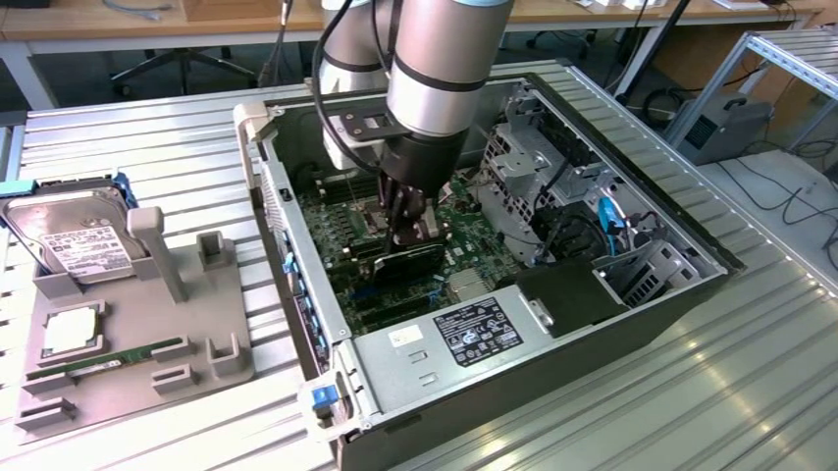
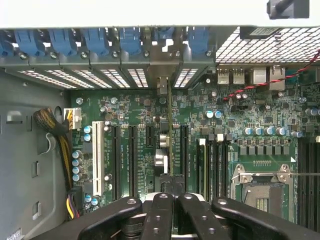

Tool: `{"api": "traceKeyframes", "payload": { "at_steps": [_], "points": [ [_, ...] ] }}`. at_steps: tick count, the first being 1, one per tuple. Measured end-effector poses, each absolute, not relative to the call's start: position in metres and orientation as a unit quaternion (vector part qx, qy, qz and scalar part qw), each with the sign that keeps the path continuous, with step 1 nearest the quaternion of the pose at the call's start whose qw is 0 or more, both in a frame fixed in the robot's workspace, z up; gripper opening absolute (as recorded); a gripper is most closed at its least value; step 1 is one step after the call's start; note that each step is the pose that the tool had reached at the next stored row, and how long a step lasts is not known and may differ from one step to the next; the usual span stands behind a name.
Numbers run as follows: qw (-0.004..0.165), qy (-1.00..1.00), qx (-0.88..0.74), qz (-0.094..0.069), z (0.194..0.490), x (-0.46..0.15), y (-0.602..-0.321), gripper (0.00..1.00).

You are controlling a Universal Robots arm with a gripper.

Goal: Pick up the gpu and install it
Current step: 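Press down on the gpu until it lock into place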

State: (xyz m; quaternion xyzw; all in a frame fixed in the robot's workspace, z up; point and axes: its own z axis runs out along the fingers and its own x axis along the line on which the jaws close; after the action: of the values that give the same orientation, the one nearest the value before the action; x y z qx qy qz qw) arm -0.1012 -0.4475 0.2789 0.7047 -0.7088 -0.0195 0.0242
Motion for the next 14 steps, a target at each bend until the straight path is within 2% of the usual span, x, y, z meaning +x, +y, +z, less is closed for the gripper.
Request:
{"api": "traceKeyframes", "payload": {
  "at_steps": [14],
  "points": [
    [0.025, -0.709, 0.705, -0.018, 0.278, -0.085, -0.448, 0.11]
  ]
}}
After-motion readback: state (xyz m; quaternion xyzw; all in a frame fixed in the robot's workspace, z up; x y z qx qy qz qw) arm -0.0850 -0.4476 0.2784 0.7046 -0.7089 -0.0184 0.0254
